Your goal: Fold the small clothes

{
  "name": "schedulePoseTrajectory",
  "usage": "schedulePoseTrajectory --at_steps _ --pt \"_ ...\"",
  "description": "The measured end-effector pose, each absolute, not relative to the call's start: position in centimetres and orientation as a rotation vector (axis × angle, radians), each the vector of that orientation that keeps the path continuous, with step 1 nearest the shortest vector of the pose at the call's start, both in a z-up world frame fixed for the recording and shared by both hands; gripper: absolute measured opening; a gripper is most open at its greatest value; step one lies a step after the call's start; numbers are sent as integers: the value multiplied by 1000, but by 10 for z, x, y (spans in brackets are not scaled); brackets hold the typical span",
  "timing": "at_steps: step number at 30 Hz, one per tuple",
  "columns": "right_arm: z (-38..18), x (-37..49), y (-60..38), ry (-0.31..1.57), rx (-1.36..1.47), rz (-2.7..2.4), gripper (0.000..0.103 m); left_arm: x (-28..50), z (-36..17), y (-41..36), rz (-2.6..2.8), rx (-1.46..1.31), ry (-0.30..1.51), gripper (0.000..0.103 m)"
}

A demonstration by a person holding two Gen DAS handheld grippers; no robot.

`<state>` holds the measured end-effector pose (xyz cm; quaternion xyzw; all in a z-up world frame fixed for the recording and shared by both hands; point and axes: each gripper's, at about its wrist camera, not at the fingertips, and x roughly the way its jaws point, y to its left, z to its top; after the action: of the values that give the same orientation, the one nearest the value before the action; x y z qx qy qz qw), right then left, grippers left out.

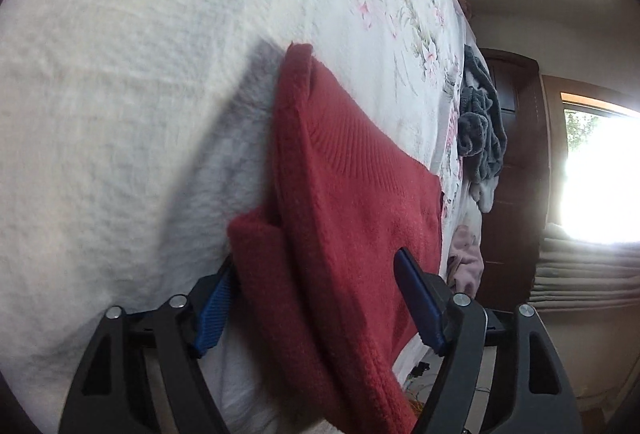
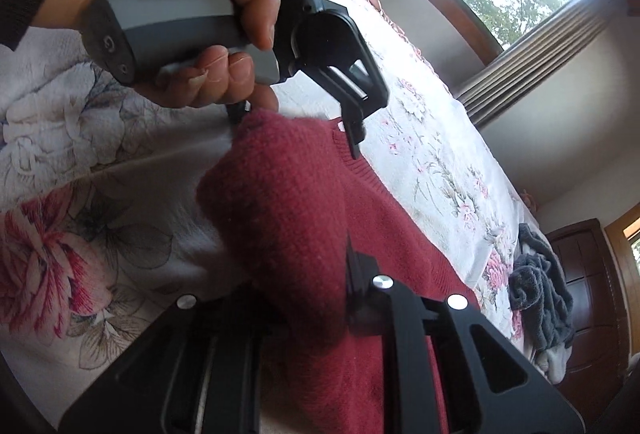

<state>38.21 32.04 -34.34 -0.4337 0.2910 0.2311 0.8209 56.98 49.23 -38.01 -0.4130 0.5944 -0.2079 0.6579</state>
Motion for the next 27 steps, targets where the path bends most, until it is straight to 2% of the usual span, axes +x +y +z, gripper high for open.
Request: schedulePoseTrajectory --at_steps 3,8,27 --pt "-343 384 320 628 -900 493 15 575 -378 486 -457 -879 1367 30" --pt "-337 389 318 632 -864 494 15 574 -363 486 -439 -838 1346 19" --pt "-276 390 284 652 -674 434 15 583 -240 437 -398 -574 1322 16"
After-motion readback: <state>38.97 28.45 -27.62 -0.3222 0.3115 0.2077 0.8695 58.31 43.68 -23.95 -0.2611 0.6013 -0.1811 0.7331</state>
